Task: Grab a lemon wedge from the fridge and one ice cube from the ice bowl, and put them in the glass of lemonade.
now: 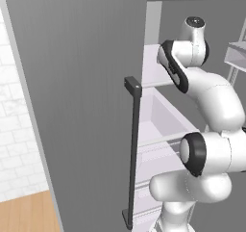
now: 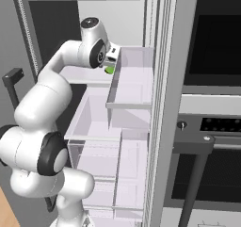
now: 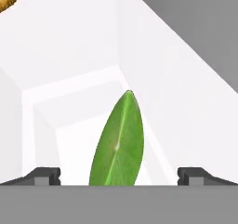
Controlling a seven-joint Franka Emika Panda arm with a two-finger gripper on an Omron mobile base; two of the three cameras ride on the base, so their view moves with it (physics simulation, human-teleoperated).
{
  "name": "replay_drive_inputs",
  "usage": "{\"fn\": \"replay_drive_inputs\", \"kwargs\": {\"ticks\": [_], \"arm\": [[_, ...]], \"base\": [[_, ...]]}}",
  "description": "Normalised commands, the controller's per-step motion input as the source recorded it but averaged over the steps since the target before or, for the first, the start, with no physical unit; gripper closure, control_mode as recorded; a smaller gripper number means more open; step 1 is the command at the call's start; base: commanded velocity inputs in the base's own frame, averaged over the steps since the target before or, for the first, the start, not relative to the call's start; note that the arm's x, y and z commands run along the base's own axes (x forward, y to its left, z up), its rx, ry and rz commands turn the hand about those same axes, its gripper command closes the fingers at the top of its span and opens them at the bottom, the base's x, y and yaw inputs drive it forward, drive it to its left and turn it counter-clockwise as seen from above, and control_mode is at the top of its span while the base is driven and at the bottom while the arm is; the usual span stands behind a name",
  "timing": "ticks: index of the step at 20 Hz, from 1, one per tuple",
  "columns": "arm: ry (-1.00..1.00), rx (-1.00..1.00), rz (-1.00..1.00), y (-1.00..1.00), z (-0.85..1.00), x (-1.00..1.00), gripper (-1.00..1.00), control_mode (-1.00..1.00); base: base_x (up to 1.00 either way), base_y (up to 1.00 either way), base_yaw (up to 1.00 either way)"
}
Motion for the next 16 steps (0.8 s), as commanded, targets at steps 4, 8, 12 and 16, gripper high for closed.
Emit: {"fn": "replay_drive_inputs", "kwargs": {"ticks": [4,8,12,16], "arm": [[0.00,0.00,-0.02,0.00,-0.15,0.07,-1.00,-1.00],[0.00,0.00,-0.07,0.00,-0.16,0.22,-1.00,-1.00],[0.02,0.00,-0.08,0.00,0.00,0.24,-1.00,-1.00],[0.04,0.00,-0.09,-0.03,0.00,0.11,-1.00,-1.00]], "base": [[0.00,0.00,0.00],[0.00,0.00,0.00],[0.00,0.00,0.00],[0.00,0.00,0.00]]}}
